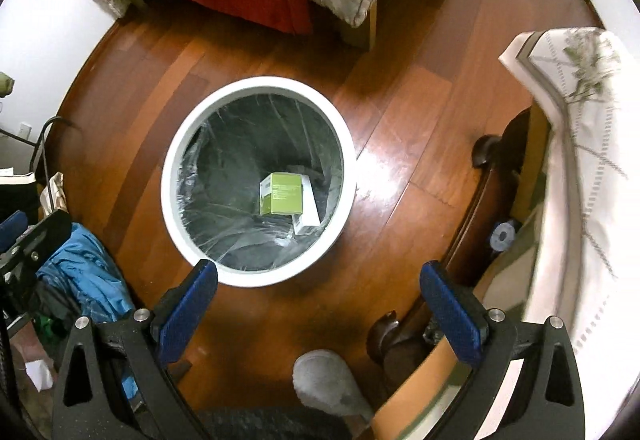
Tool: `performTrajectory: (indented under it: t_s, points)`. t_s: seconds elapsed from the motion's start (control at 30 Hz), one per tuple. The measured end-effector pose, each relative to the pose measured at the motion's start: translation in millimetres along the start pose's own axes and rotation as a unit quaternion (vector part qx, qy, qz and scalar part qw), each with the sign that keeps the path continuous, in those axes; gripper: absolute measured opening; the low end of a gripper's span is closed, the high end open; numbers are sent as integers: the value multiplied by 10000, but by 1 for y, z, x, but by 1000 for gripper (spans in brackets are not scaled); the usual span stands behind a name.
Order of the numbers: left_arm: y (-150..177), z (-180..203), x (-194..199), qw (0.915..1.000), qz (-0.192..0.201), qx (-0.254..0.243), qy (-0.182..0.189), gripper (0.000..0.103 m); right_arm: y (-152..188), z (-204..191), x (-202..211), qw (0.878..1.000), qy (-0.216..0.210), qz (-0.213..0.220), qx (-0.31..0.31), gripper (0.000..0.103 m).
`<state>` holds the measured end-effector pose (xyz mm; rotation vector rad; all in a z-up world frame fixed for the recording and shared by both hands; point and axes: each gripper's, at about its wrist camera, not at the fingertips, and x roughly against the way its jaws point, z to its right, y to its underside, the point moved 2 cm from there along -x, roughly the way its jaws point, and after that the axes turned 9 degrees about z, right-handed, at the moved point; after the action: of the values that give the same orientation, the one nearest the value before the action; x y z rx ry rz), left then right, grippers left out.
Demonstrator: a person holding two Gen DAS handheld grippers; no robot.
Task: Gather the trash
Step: 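Move both tools back from the bin to the table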
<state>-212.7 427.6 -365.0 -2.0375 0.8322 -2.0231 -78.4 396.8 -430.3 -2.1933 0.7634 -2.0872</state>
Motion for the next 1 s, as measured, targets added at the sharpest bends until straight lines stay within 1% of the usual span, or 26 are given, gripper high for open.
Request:
performTrajectory:
  t_s: [0.2, 0.33, 0.57, 0.73, 0.83, 0.93, 1.0]
  points:
    - [5, -2, 49, 9995, 288, 33, 86, 97, 6, -2, 62, 9990, -61, 436, 71, 102]
    - [10, -3, 91, 9984, 547, 62, 145, 97, 17, -2, 113, 9969, -150, 757, 124, 102]
    - [23, -5, 158, 9953, 940, 77, 216, 97, 38, 3, 188, 9921, -326, 1210, 97, 102]
    - [28, -2, 194, 9929, 1176, 32, 158, 97, 53, 4, 233, 9877, -494, 1476, 135, 102]
    - [32, 3, 212, 9922, 1244, -5, 29, 97, 62, 7, 258, 9844, -644, 1635, 75, 102]
    - [36, 11, 225, 9912, 1319, -32, 91, 97, 74, 20, 278, 9814, -833, 1721, -150, 102]
    - [39, 23, 235, 9906, 1357, -67, 124, 97, 84, 36, 291, 9791, -907, 1782, -366, 102]
